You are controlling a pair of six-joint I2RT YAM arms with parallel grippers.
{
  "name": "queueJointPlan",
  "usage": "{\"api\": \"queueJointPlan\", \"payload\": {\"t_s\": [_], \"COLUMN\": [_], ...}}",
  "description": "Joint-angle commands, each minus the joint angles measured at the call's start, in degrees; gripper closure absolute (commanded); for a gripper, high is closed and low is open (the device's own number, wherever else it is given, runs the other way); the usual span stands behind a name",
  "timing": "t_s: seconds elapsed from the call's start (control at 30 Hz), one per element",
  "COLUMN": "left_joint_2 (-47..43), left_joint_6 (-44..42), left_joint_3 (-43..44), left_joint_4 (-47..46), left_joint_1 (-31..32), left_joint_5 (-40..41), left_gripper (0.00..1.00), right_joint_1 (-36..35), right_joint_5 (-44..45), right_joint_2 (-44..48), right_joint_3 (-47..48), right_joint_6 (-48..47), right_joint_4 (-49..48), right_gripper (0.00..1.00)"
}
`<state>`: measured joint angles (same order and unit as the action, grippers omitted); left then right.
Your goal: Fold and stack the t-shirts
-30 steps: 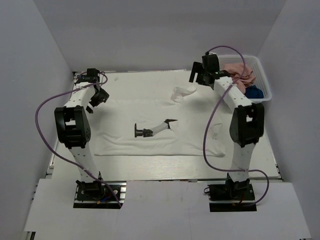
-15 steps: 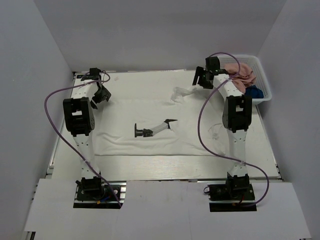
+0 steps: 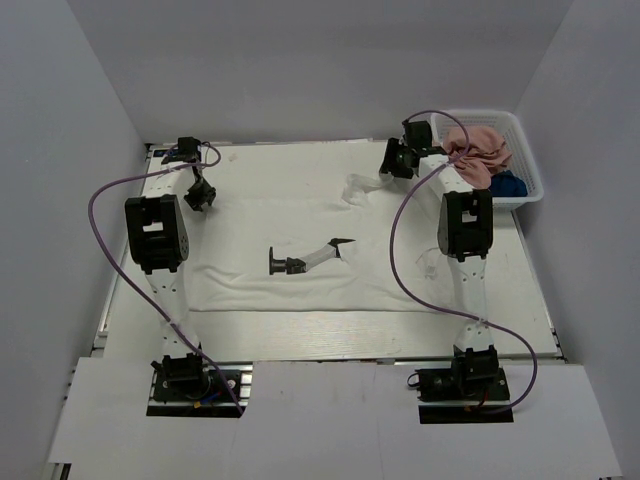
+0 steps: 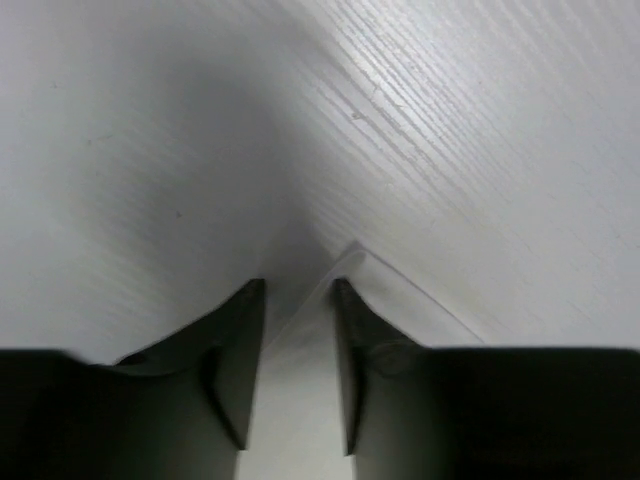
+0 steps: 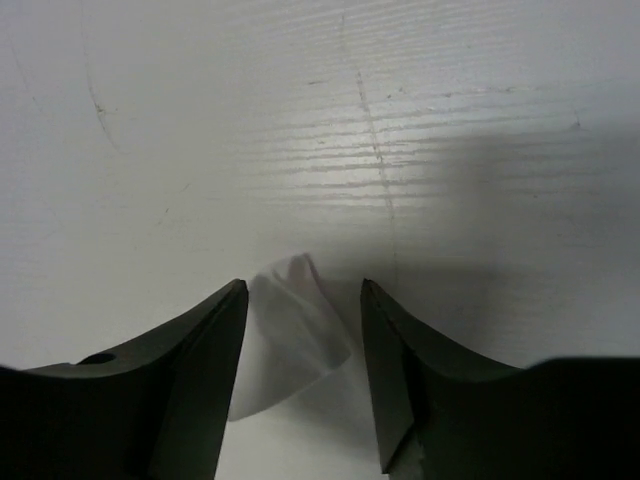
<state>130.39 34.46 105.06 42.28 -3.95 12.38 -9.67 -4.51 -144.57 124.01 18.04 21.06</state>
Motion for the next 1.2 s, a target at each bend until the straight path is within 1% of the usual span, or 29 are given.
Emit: {"api": "queueJointPlan", "payload": {"t_s": [0.0, 0.03, 0.07, 0.1, 0.17, 0.2, 0.27, 0.3, 0.4, 0.47, 0.5, 0.63, 0.67, 0.7, 0.77, 0.8, 0.87, 0.93, 1.0, 1.17], "left_joint_2": [1.3, 1.3, 1.3, 1.3, 1.3, 1.3, 1.3, 1.3, 1.3, 0.7, -0.6, -5.7, -6.8, -7.9, -10.2, -10.9, -12.3, -15.3, -17.6, -26.3], "left_joint_6": [-0.4, -0.4, -0.4, -0.4, -0.4, -0.9, -0.9, -0.9, -1.5, -1.5, -1.5, -2.6, -3.2, -3.2, -3.7, -3.7, -4.3, -4.3, -4.3, -5.6], "left_joint_3": [0.1, 0.1, 0.1, 0.1, 0.1, 0.1, 0.1, 0.1, 0.7, 0.7, 0.7, -4.5, -5.5, -7.2, -8.6, -9.7, -11.0, -13.8, -16.7, -22.7], "left_joint_4": [-0.6, -0.6, -0.6, -0.6, -0.6, -0.6, -0.6, -1.1, -1.8, -1.8, -2.4, -6.8, -7.6, -8.9, -9.5, -10.0, -10.8, -11.4, -12.5, -16.7], "left_joint_1": [0.2, 0.2, 0.2, 0.2, 0.2, 0.2, 0.2, 0.2, 0.2, 0.2, 0.2, 0.7, 0.7, 0.7, 0.7, 0.7, 0.7, 0.7, 0.7, 1.2], "left_joint_5": [-3.6, -3.6, -4.1, -4.1, -4.1, -4.1, -4.1, -4.1, -5.7, -6.2, -6.2, -5.6, -4.9, -4.9, -4.9, -4.9, -4.9, -4.9, -4.2, -4.7], "left_gripper": [0.60, 0.64, 0.68, 0.74, 0.80, 0.86, 0.93, 1.00, 1.00, 1.00, 1.00, 1.00, 1.00, 1.00, 1.00, 1.00, 1.00, 1.00, 1.00, 1.00], "right_joint_1": [-0.3, 0.0, 0.1, 0.0, -0.1, 0.0, 0.1, -0.1, -0.2, -0.4, -0.4, -0.8, -1.0, -1.0, -1.2, -1.4, -1.4, -1.8, -1.8, -1.9], "right_joint_5": [-0.3, -0.5, -0.9, -1.1, -1.1, -1.3, -2.2, -3.0, -4.3, -5.8, -6.6, -9.2, -9.8, -10.0, -10.0, -9.7, -9.6, -9.8, -9.6, -9.6], "right_joint_2": [-1.9, -2.6, -2.9, -3.2, -3.1, -2.6, -2.5, -2.1, 0.1, 1.4, 3.9, 9.3, 10.2, 13.2, 15.3, 18.1, 19.8, 23.1, 28.2, 34.8], "right_joint_3": [2.6, 2.9, 3.3, 4.0, 3.8, 3.0, 2.7, 2.6, 2.6, 0.7, 0.0, -5.0, -6.7, -9.2, -12.0, -15.7, -18.2, -20.9, -25.6, -33.8], "right_joint_6": [0.2, 0.2, 0.2, 0.2, 0.2, 0.2, -0.4, -0.6, -2.5, -5.1, -5.8, -8.7, -9.9, -10.7, -12.0, -12.2, -12.9, -13.9, -14.4, -16.5], "right_joint_4": [-4.5, -5.2, -5.1, -5.0, -4.9, -5.1, -6.3, -6.2, -7.4, -9.4, -10.8, -12.2, -12.1, -13.3, -14.5, -15.3, -15.5, -16.0, -17.3, -19.6], "right_gripper": [0.47, 0.60, 0.97, 1.00, 1.00, 1.00, 1.00, 1.00, 1.00, 1.00, 1.00, 1.00, 1.00, 1.00, 1.00, 1.00, 1.00, 1.00, 1.00, 1.00]}}
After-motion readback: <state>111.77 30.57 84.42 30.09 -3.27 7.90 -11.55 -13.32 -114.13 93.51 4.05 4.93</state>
